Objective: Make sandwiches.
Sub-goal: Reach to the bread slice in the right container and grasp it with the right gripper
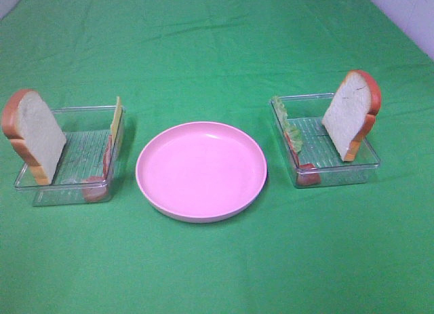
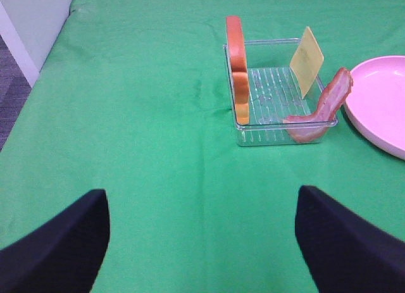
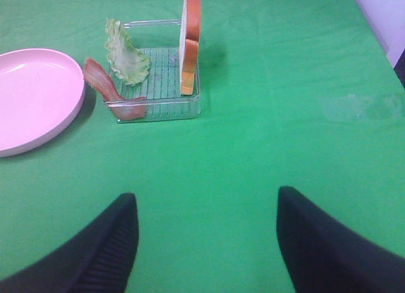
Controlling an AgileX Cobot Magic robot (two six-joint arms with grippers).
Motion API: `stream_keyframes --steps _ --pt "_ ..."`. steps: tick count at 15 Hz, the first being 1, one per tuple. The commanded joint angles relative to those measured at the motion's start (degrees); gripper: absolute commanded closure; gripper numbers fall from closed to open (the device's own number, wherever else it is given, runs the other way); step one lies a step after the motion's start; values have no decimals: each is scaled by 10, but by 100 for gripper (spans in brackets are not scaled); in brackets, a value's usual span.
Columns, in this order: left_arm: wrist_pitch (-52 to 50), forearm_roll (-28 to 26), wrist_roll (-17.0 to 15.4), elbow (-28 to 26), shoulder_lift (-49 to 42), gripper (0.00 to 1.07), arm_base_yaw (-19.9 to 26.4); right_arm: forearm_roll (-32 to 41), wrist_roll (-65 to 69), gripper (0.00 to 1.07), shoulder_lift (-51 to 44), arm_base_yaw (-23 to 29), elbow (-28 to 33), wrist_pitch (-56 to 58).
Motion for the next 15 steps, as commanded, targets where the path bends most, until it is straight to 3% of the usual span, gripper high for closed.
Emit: stream_keyframes --steps 1,15 --pt "-5 1 1 0 -12 30 1 2 -2 47 -7 -3 1 -3" --pt "-5 1 1 0 -12 30 1 2 -2 47 -7 -3 1 -3"
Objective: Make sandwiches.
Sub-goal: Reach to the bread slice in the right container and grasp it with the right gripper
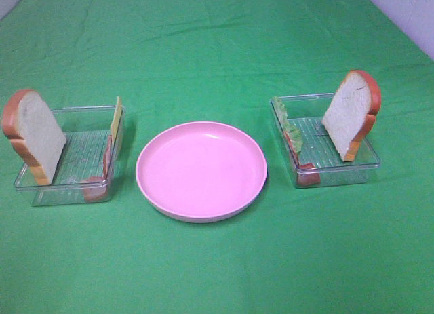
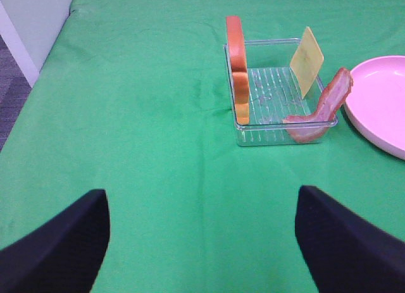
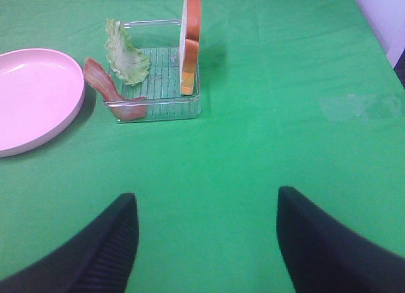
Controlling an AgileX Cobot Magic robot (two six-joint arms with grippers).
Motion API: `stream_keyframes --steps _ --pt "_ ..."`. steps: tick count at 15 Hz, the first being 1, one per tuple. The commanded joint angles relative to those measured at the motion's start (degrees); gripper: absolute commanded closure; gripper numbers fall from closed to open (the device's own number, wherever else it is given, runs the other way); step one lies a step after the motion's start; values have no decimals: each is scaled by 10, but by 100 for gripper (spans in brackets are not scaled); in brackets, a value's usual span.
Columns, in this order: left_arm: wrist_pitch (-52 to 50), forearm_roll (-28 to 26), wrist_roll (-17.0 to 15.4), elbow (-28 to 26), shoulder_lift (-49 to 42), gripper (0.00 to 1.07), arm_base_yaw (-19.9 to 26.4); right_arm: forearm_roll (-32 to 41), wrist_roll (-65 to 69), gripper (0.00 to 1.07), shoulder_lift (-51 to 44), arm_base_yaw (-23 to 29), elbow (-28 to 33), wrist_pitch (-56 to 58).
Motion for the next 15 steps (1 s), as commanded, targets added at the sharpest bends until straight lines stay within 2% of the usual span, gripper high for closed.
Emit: stream_keyframes --steps 1,11,15 --pt "-5 1 1 0 -12 30 1 2 -2 47 -7 -3 1 -3" --pt "-5 1 1 0 -12 30 1 0 -2 47 -3 -3 0 -29" --pt "-5 1 1 0 -12 30 1 1 -2 47 18 -3 -5 -84"
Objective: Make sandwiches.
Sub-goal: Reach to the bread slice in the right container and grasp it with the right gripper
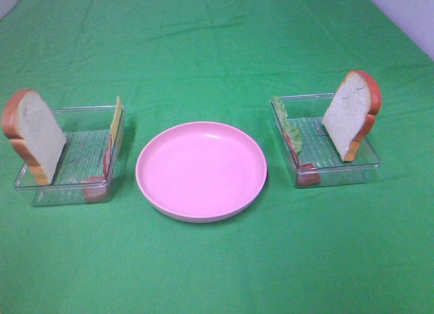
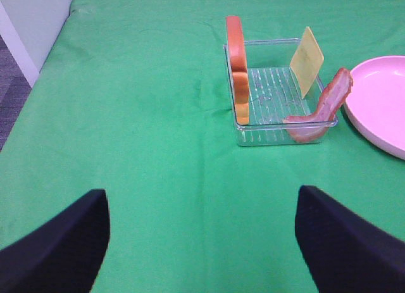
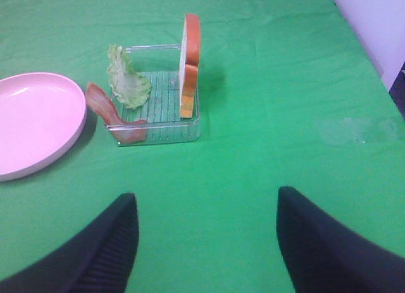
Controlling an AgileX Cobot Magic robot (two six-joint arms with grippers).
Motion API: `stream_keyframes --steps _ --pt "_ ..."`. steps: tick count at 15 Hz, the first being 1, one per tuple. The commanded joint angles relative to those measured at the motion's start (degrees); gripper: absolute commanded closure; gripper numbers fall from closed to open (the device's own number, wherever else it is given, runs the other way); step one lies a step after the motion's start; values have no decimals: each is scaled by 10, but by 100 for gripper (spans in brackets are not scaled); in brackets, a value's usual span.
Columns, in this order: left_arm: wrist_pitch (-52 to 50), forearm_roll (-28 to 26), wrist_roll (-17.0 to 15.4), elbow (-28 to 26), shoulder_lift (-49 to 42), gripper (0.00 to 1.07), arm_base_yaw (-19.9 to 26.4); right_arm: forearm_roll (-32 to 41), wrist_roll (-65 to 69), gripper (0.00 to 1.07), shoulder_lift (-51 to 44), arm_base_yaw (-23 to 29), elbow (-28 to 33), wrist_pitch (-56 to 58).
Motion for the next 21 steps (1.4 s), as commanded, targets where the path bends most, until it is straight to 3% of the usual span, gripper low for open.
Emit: stream_keyframes --steps 1,7,9,11,12,13,16,17,21 --pt "-5 1 1 0 -12 30 1 4 -2 47 37 -3 -6 -69" --pt "-5 1 1 0 -12 30 1 77 -2 47 347 -3 -16 -174" --pt "-5 1 1 0 -12 30 1 85 -2 47 399 -3 -32 -173" --pt "-5 1 1 0 -12 30 1 112 1 46 551 -3 -107 -151" --pt "-5 1 1 0 -12 30 1 122 3 38 620 -3 -154 -118" --pt "-5 1 1 0 -12 30 1 122 3 38 620 -3 -154 -118" --pt "-5 1 1 0 -12 30 1 120 5 29 781 -3 -289 -59" --pt "-5 1 1 0 -12 30 1 120 5 29 781 -3 -289 -59" --pt "-5 1 1 0 -12 30 1 115 10 29 959 -3 -479 -2"
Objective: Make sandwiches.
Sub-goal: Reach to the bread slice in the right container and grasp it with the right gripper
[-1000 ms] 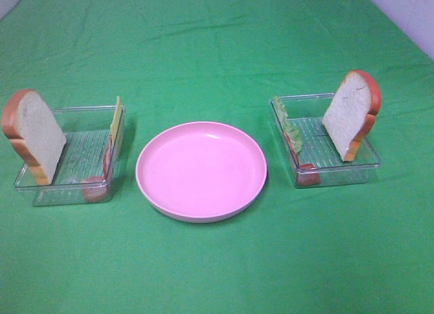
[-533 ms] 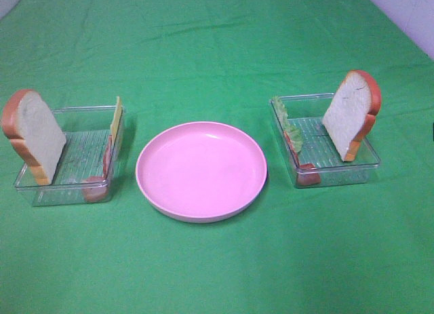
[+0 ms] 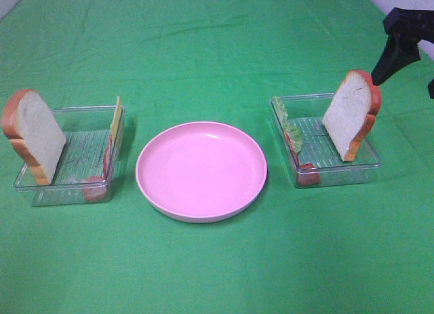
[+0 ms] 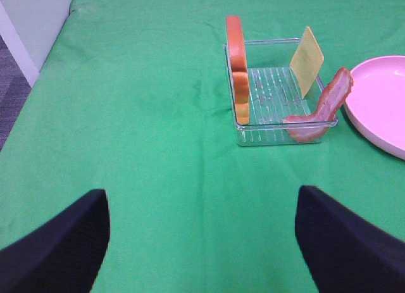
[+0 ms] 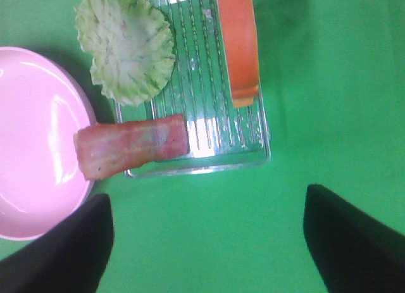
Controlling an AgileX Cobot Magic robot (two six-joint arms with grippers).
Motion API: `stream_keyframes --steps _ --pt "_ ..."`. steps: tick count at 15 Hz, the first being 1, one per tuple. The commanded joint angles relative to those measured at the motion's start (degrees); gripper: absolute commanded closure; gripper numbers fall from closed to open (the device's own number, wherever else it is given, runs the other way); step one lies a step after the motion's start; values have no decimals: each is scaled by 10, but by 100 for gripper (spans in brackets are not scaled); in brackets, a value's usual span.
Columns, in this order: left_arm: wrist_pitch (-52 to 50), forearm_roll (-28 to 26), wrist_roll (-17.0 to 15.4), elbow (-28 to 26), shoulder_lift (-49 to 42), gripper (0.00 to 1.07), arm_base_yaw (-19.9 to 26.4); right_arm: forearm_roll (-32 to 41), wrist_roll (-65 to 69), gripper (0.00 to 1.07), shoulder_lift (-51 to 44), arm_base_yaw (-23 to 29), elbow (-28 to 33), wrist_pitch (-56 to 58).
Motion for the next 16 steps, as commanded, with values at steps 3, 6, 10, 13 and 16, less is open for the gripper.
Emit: stream_keyframes --steps 3,6,10,13,16 --pt "-5 1 1 0 -12 30 1 -17 -13 29 151 -3 -172 72" --pt "-5 1 1 0 -12 30 1 -50 -17 29 191 -4 -216 78" --pt "-5 1 1 0 -12 30 1 -65 -42 29 258 -4 -262 64" --pt "-5 1 1 0 -12 30 1 -56 -43 30 293 -4 -268 50" --pt "-5 1 1 0 -12 30 1 -46 -43 35 309 -4 -268 47"
